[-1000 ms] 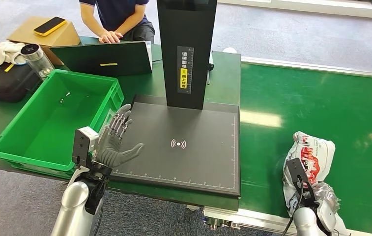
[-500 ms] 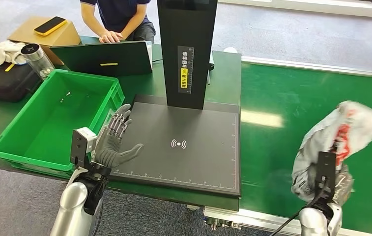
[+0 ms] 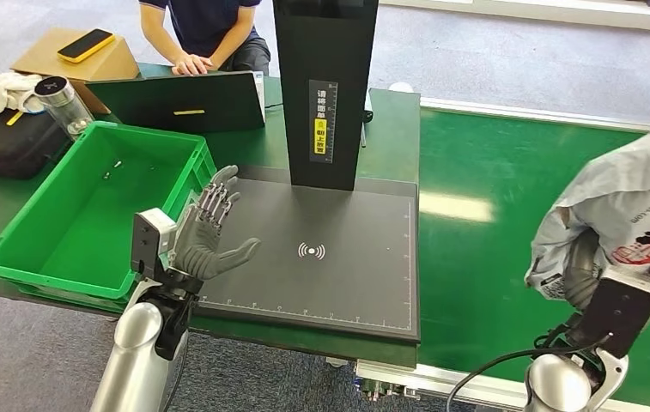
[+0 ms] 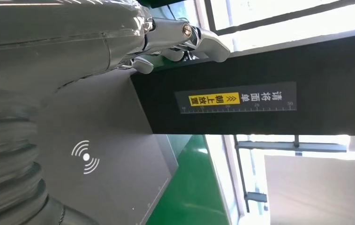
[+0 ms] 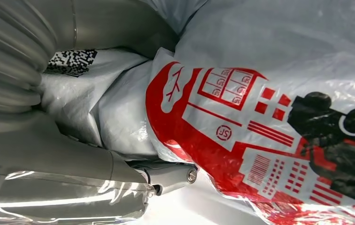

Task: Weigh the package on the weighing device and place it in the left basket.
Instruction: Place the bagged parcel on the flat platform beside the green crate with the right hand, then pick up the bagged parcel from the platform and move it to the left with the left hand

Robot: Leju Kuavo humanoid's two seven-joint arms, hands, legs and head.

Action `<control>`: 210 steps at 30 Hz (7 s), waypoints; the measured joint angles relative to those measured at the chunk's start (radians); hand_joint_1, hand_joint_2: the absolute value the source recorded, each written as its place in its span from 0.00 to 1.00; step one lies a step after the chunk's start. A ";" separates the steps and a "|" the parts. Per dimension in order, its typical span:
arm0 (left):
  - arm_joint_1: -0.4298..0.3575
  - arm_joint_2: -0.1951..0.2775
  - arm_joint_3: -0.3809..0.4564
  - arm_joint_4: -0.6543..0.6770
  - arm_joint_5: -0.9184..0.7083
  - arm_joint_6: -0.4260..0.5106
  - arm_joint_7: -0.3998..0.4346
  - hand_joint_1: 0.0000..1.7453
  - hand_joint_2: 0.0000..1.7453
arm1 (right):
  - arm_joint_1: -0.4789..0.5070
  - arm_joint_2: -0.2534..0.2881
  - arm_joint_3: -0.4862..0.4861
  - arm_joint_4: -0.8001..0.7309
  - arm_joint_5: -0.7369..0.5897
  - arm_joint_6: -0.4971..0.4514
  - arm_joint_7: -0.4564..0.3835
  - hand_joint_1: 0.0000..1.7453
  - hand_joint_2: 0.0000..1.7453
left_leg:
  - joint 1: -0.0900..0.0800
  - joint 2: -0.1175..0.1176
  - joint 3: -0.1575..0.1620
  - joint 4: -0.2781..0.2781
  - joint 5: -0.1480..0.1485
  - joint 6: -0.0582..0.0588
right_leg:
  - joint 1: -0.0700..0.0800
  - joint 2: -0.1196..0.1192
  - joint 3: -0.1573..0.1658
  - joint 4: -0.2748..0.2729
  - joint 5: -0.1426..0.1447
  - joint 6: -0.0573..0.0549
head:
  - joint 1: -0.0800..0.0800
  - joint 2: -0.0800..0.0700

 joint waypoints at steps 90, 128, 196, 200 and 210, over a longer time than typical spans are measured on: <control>0.002 0.046 -0.033 0.079 0.044 0.031 -0.031 0.00 1.00 | -0.679 -0.113 1.191 1.096 0.471 0.269 0.461 0.00 1.00 | 0.000 -0.001 0.007 0.000 0.006 0.006 | -0.001 -0.001 0.008 -0.002 0.005 0.005 | 0.000 0.000; 0.007 0.051 0.082 -0.008 0.038 0.230 -0.039 0.00 1.00 | -0.052 -0.120 0.292 0.192 -0.607 0.909 -0.048 0.00 1.00 | 0.000 -0.002 -0.004 0.000 0.005 0.005 | 0.000 -0.002 -0.002 -0.002 0.004 0.004 | 0.000 0.000; -0.514 -0.099 -0.644 0.797 -1.025 -0.024 0.426 1.00 1.00 | 0.044 0.038 -0.035 0.106 -0.427 0.819 0.081 0.00 1.00 | 0.000 -0.001 -0.003 0.000 0.006 0.006 | 0.000 -0.001 -0.001 -0.002 0.006 0.007 | 0.000 0.000; -0.517 -0.099 -0.646 0.797 -1.027 -0.006 0.431 1.00 1.00 | 0.045 0.038 -0.035 0.106 -0.427 0.819 0.081 0.00 1.00 | 0.000 -0.001 -0.003 0.000 0.006 0.006 | 0.000 -0.001 -0.001 -0.002 0.006 0.007 | 0.000 0.000; -0.511 -0.095 -0.646 0.798 -1.019 0.105 0.410 1.00 1.00 | 0.066 0.043 -0.035 0.096 -0.427 0.802 0.095 0.00 1.00 | 0.000 -0.001 -0.003 0.000 0.005 0.006 | 0.000 -0.001 -0.002 -0.002 0.006 0.006 | 0.000 0.000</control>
